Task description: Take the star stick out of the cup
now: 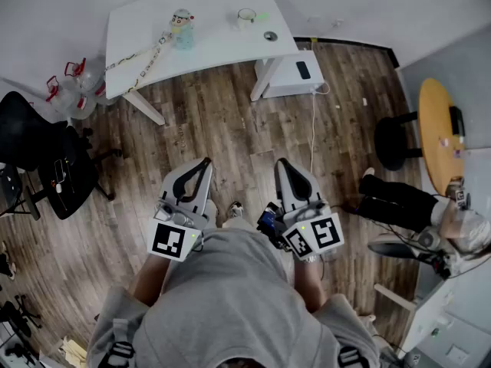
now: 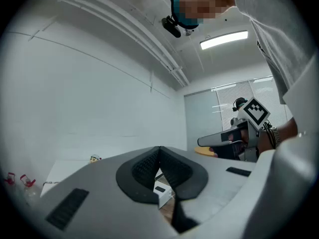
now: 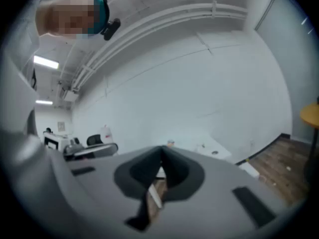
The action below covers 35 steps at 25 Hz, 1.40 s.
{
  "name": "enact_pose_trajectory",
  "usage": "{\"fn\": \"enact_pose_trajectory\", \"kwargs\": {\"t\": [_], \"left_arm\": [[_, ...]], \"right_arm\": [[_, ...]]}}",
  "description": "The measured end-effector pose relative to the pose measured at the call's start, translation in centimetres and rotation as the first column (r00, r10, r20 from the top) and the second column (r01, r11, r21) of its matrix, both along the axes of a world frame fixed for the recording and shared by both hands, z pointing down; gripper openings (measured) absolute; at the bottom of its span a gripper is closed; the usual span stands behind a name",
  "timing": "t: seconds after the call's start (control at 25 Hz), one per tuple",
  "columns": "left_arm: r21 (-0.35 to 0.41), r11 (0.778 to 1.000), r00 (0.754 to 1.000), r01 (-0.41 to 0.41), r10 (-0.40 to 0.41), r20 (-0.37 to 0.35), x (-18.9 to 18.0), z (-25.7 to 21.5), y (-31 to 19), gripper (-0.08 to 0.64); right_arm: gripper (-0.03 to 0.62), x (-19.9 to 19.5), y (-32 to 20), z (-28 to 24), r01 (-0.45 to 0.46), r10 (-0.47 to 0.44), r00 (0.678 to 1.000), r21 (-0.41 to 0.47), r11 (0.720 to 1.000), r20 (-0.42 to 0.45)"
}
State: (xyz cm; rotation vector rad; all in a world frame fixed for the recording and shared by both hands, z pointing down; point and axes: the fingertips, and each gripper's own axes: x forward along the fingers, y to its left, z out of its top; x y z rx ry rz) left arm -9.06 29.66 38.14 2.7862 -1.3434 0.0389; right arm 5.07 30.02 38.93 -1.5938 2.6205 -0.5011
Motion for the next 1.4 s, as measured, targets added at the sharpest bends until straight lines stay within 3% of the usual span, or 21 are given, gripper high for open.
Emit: {"fn": "enact_pose_trajectory", "kwargs": {"t": [0.24, 0.52, 1.0, 1.4], "left_arm": [[0.018, 1.000, 1.000, 0.000, 0.000, 0.017, 3.5, 0.6, 5.1, 0.035], [0.016, 0.999, 0.999, -0.034, 0.034, 0.001, 6.0, 0.1, 7.0, 0.035], [0.002, 1.000, 0.999, -0.031, 0.031, -0.021, 3.0, 0.7, 2.3, 0.035], [0.004, 0.999, 0.998, -0.052, 0.052, -0.047, -1.0, 0.7, -3.6, 0.035]], "right_arm": [[0.035, 3.1, 4.3, -0.1, 0.033, -0.033, 0.999, 0.020, 0.999, -0.015], [0.035, 5.5, 6.2, -0.4, -0.006, 0.007, 1.000, 0.007, 1.000, -0.008], [0.035, 2.6, 3.2, 0.9, -0.024, 0.025, 1.000, -0.040, 0.999, 0.013], [0.035, -0.4, -2.3, 0.5, -0.086, 0.086, 0.996, -0.035, 0.996, -0.015]]}}
